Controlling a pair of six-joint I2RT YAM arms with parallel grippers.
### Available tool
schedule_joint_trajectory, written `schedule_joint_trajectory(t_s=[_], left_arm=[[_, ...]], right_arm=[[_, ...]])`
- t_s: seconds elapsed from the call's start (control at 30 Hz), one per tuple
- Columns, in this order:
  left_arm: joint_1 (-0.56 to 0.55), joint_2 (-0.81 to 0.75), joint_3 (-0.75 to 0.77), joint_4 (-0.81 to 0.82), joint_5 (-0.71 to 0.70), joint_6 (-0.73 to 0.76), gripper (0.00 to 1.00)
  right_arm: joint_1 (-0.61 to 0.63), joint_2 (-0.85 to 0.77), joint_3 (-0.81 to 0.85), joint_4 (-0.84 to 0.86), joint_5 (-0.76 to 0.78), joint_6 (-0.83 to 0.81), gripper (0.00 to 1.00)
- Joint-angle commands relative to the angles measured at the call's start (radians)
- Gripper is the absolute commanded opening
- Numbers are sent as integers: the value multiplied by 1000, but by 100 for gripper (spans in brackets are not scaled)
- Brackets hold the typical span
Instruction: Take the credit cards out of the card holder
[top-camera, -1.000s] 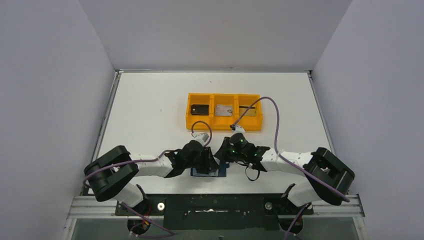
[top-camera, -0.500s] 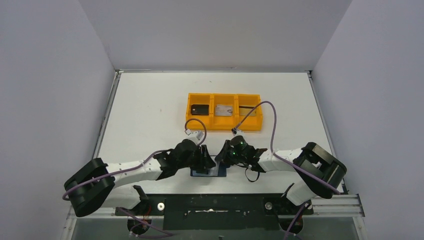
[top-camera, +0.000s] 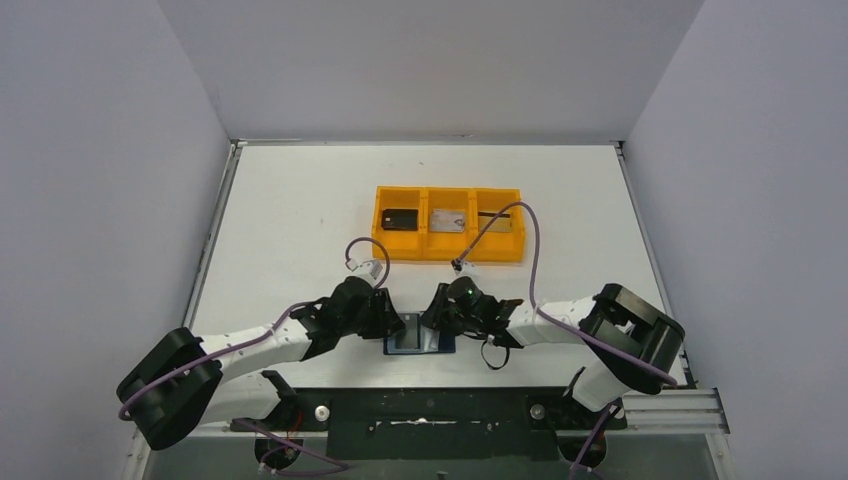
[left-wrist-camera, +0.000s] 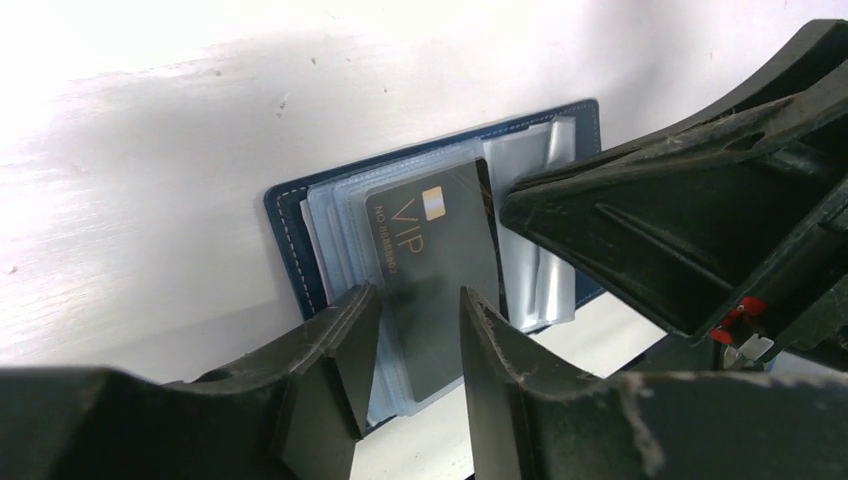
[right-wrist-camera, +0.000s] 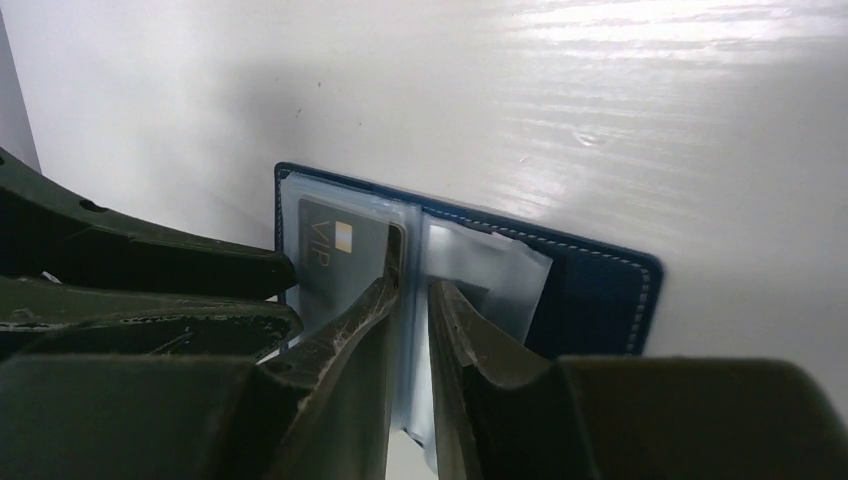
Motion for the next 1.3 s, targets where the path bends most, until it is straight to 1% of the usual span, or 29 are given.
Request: schedule_joint_trajectory(t_s=[0.0,0.1,0.23,0.3,0.4,0.6,0.77,0.83,0.9,0.97,1.07,1.2,1.27], left_arm=[[-4,38,-17,-5,58,29,32],[-3,15,-34,-28,46,26,28],[-2,-31,-43,-81,30,35,28],[-2,-44,-39,-99,34,45,28],[-2,-47,-28,-123,38,49,28],[-2,-48,-7,-152,41,56,28],[-2,-24,-21,-101,29,65,27],[-3,4,-16,-90,27,62,27],[-4,33,-18,-67,41,56,25],[-6,58,-16,-61,42,53,21],[-8,97,-7,-65,45,63,20],[-9,140,28,-105,38,78,11],[-10,148,40,-124,23,79,7]], right_arm=[[46,15,47,-27,91,33,20],[66,26,45,-8,107,72,20],[88,24,11,11,159,146,20],[91,24,-17,78,154,170,22],[93,41,-18,135,130,179,21],[132,43,25,85,188,162,19],[135,22,-8,74,179,139,14],[133,-6,-51,132,149,122,13],[128,-24,-84,206,115,112,13],[124,-23,-100,274,74,99,12],[123,-2,-100,323,37,101,8],[119,9,-165,453,28,159,7],[105,1,-194,476,33,177,5]])
